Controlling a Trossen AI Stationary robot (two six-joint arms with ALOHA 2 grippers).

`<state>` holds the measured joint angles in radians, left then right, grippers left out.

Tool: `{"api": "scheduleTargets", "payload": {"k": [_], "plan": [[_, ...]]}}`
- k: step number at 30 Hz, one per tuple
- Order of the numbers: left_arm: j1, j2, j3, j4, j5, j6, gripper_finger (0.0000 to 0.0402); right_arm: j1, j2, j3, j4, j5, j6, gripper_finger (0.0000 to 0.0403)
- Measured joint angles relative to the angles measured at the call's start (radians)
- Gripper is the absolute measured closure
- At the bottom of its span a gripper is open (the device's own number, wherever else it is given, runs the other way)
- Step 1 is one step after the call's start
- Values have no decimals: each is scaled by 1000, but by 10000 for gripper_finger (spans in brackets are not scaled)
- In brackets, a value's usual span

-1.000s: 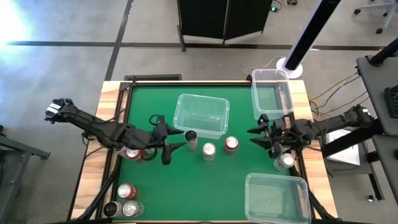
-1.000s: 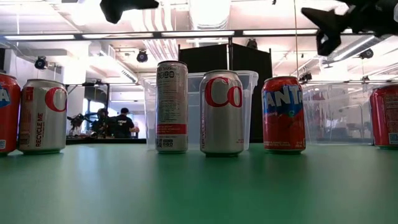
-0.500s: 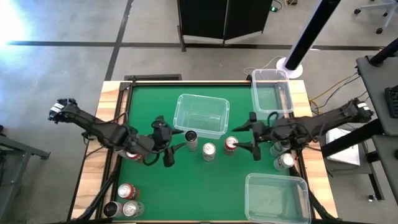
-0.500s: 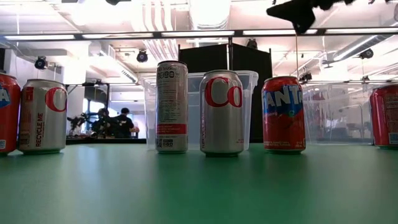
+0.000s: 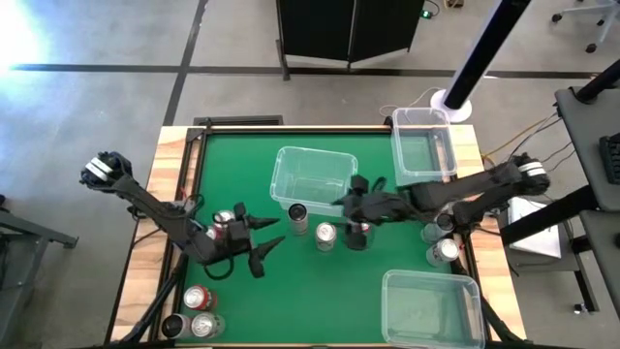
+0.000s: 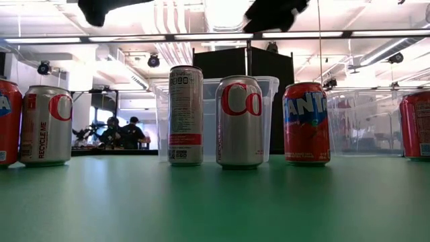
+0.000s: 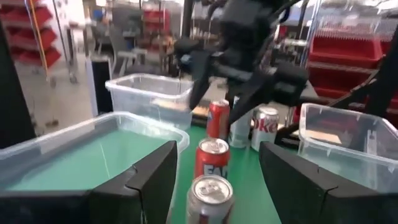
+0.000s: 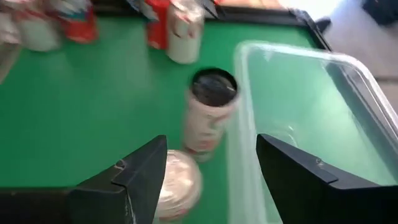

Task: Sort soda cans
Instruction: Adjust the transparent bin in the center

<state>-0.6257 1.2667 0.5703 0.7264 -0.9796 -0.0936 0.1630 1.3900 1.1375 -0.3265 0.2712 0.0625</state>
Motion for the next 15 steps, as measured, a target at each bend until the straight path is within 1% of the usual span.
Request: {"api": "scheduleTargets", "payload": {"k": [2,5,8,11,15], "plan": [[-3,-8,-57,93,6,51,189,-46,61,63,-42,-7,0,163],[-4,-52,-115,163,10,62,189,-110,140,142,-102,-57,4,163],[-5,-103,-152,162,10,55,189,-155,216,200,-156,-124,4,163],[-8,-137,-188,159,11,24,189,-176,280,236,-192,-173,5,169],[-8,-144,-217,156,14,-14,189,-183,332,272,-227,-175,9,185]]}}
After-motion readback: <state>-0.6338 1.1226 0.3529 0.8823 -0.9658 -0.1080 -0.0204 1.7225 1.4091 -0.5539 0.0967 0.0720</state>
